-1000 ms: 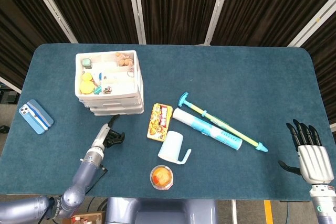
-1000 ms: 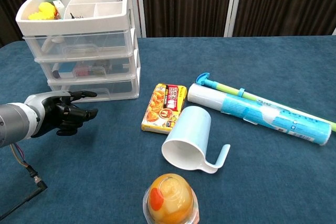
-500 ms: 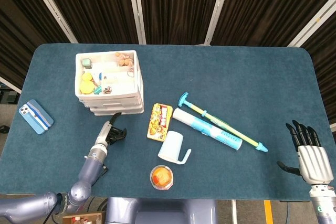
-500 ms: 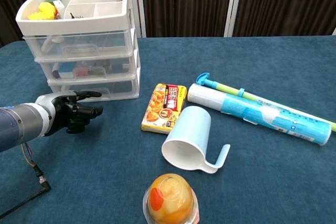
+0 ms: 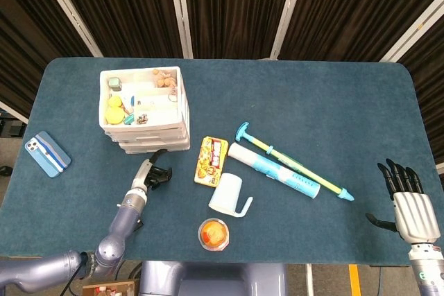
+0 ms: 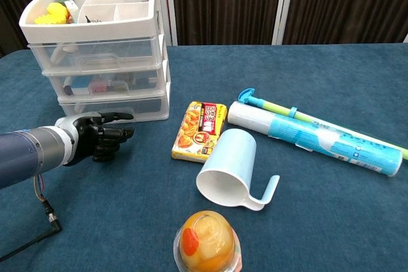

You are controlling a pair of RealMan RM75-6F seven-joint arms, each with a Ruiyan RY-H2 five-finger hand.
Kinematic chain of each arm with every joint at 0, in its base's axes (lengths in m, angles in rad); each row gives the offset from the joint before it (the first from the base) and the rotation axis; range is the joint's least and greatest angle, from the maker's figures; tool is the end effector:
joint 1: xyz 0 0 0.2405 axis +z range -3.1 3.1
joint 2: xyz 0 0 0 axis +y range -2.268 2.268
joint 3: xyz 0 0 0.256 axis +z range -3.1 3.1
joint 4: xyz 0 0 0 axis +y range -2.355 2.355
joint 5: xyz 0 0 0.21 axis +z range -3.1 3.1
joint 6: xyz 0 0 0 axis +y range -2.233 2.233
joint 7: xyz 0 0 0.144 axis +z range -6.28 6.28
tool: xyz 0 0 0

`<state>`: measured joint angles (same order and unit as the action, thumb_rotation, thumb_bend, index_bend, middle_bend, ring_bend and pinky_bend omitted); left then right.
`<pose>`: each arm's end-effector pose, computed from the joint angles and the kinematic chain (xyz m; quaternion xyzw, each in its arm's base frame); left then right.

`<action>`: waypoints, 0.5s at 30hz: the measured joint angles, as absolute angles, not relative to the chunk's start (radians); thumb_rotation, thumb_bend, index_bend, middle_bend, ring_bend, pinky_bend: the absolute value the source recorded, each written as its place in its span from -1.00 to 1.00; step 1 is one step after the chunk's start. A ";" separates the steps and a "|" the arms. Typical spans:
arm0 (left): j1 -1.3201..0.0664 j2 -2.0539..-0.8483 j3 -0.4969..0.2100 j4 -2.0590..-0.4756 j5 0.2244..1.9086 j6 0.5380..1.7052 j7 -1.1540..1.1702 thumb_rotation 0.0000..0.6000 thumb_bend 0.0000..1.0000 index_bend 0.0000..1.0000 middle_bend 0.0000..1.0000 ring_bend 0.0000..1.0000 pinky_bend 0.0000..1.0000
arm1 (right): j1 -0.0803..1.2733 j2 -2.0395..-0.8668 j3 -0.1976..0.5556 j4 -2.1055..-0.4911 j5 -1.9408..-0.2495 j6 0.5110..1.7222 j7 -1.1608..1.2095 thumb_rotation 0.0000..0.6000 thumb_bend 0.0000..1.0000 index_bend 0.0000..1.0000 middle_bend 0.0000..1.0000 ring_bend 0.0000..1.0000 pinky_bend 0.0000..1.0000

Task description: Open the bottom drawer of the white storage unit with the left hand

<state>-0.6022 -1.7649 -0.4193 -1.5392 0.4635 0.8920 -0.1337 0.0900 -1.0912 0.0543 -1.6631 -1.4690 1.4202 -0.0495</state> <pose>-0.1614 0.3132 -0.0763 -0.2872 -0.8297 -0.4041 0.2566 -0.3091 -0.1825 0.1568 0.6038 -0.4026 0.3611 0.5856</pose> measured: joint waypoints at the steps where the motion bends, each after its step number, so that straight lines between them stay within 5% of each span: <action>1: -0.602 -1.766 -0.419 -1.537 0.466 0.888 -0.137 1.00 0.09 -0.71 0.97 0.93 0.89 | 0.090 -1.091 0.054 -1.663 -1.470 1.420 -0.049 1.00 -0.73 -1.00 -1.00 -1.00 -1.00; 15: -0.530 -1.731 -0.347 -1.637 0.575 0.888 -0.177 1.00 0.10 -0.59 0.96 0.93 0.89 | 0.090 -1.090 0.058 -1.664 -1.464 1.423 -0.038 1.00 -0.73 -1.00 -1.00 -1.00 -1.00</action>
